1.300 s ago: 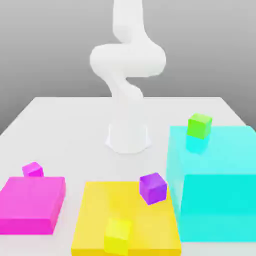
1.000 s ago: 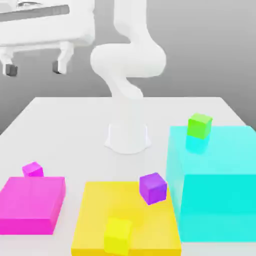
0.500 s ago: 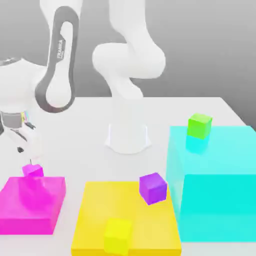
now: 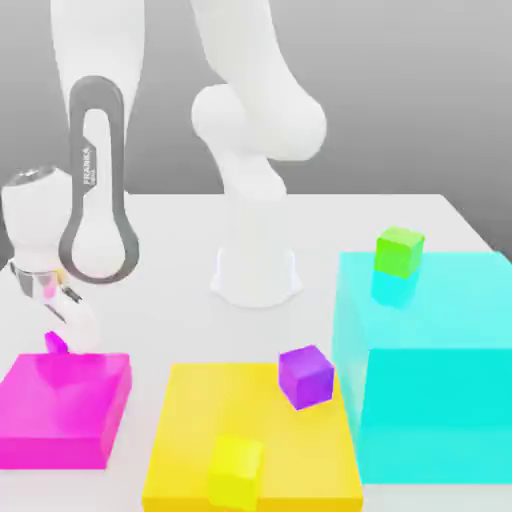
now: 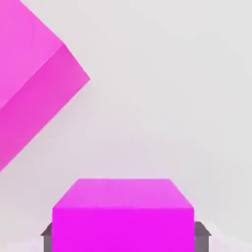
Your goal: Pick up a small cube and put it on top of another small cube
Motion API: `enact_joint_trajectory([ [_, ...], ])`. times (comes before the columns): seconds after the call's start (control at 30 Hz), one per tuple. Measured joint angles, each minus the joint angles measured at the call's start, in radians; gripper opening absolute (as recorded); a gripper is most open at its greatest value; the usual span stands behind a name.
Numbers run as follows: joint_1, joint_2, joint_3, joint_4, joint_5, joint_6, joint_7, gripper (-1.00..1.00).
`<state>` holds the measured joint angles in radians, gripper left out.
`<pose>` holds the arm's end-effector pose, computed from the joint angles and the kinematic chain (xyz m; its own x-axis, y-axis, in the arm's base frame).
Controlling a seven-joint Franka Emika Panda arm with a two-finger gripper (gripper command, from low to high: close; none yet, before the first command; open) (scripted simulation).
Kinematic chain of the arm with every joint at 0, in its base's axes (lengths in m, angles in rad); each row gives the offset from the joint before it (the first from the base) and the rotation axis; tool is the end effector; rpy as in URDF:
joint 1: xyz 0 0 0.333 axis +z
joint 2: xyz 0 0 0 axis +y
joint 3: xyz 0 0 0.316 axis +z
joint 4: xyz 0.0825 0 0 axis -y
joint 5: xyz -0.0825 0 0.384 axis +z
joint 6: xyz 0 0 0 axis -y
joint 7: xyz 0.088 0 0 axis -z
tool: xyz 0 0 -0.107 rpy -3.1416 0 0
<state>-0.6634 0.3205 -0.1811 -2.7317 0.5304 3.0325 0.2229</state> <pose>0.2116 -0.3087 0.1265 -0.0154 -0.9999 0.0012 -0.9999 0.0154 0.0012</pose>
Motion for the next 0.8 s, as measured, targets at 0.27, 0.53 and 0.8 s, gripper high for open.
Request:
enact_joint_trajectory([
  [0.27,0.15,-0.112,-0.19,-0.031,-0.17,-0.078,0.128,-1.0],
  [0.53,0.247,-0.277,-0.273,-0.069,-0.433,-0.198,0.265,-1.0],
  [0.8,0.508,-0.405,-0.171,-0.043,-0.477,-0.356,-0.116,-1.0],
])
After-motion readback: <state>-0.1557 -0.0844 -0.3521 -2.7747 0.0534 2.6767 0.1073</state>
